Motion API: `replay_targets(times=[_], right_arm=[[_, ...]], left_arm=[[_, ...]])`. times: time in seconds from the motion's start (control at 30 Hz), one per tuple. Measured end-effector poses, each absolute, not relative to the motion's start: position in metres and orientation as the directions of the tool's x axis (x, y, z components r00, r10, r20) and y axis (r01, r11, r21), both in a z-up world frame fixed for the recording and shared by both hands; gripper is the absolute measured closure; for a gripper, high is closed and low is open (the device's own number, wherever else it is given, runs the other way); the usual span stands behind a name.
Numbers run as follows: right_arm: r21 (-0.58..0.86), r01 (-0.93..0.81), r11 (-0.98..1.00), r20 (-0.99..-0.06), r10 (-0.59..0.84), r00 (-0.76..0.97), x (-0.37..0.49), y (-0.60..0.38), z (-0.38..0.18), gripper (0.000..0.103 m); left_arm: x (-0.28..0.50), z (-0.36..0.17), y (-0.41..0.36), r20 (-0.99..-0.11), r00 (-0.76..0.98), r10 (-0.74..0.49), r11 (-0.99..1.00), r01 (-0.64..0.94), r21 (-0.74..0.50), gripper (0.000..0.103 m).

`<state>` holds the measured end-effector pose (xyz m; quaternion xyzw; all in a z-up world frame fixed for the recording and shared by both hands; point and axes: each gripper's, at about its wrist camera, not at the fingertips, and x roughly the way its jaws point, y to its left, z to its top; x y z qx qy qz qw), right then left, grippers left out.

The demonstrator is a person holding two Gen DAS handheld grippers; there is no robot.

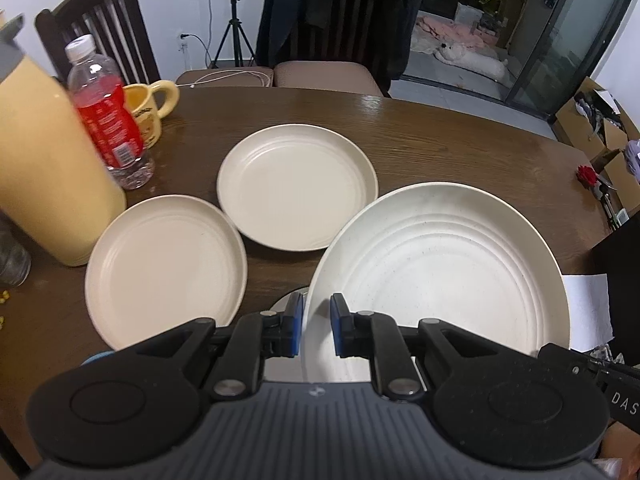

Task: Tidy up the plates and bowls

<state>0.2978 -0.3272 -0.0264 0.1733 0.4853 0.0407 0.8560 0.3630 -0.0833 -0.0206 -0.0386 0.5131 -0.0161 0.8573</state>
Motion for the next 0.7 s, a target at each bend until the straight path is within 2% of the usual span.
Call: replay_targets(times=[0.7], right_arm=[[0.328,0.021,0.945,-0.808,0.269,0.524,0.243,-0.259,-0.005,0.097]], left_arm=[[0.291,0.0,-0.02,-0.866,0.498,-0.035,0.994,-0.076,-0.084,0.088]])
